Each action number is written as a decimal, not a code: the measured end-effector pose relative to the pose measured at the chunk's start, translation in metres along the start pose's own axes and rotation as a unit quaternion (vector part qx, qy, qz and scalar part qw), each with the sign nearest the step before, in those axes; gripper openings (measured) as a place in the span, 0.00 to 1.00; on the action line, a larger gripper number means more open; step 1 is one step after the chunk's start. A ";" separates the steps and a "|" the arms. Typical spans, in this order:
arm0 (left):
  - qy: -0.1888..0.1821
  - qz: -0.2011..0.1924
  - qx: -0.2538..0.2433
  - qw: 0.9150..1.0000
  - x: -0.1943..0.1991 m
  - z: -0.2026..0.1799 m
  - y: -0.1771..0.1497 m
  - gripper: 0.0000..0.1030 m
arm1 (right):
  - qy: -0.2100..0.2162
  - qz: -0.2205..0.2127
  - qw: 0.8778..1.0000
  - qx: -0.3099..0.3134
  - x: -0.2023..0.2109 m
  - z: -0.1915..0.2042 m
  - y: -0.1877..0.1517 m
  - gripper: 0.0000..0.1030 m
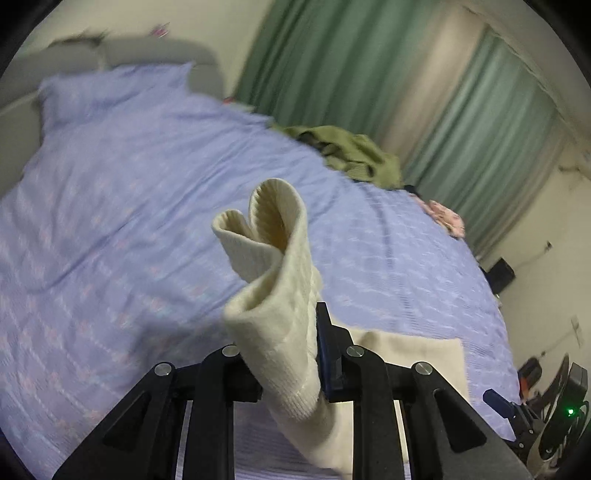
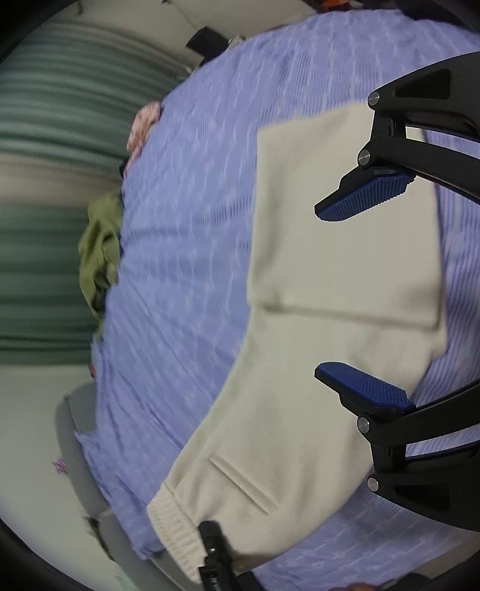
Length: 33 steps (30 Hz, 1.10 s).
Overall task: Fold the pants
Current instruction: 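Grasp the waistband with the left gripper and fold it over the folded legs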
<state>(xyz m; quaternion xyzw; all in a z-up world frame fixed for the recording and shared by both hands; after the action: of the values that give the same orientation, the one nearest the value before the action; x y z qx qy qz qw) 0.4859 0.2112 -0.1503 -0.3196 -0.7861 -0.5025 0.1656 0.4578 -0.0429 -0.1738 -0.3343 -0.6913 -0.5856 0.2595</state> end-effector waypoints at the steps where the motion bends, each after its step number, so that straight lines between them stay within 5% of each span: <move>1: -0.001 0.001 -0.018 1.000 -0.001 -0.022 0.004 0.21 | -0.003 -0.003 1.000 -0.005 0.005 -0.011 0.000 0.77; 6: 0.000 0.022 -0.107 0.994 -0.027 -0.121 0.011 0.21 | -0.029 -0.019 0.999 -0.033 0.035 -0.078 -0.003 0.77; 16: -0.061 0.085 -0.171 0.980 -0.088 -0.270 -0.038 0.21 | -0.064 -0.019 0.996 -0.067 0.054 -0.182 -0.031 0.77; 24: -0.062 0.170 -0.167 0.969 -0.170 -0.326 -0.116 0.21 | -0.105 0.007 0.992 -0.068 0.043 -0.251 -0.067 0.77; 33: -0.062 0.213 -0.211 0.952 -0.223 -0.370 -0.175 0.28 | -0.119 0.050 0.988 -0.085 0.017 -0.299 -0.108 0.78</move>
<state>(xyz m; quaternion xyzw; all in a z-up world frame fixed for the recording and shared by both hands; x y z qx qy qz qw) 0.5115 -0.2466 -0.2371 -0.5380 -0.5842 -0.5893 0.1486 0.3546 -0.3437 -0.1758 -0.4568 -0.6472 -0.5846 0.1751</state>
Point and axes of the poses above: each gripper's, at about its wrist camera, not at the fingertips, and x roughly against the way its jaws point, z to its left, y to its top, the point moved 2 cm from there along -x, roughly the way its jaws point, and after that the axes turned 8 degrees about -y, right-handed, at the moved point
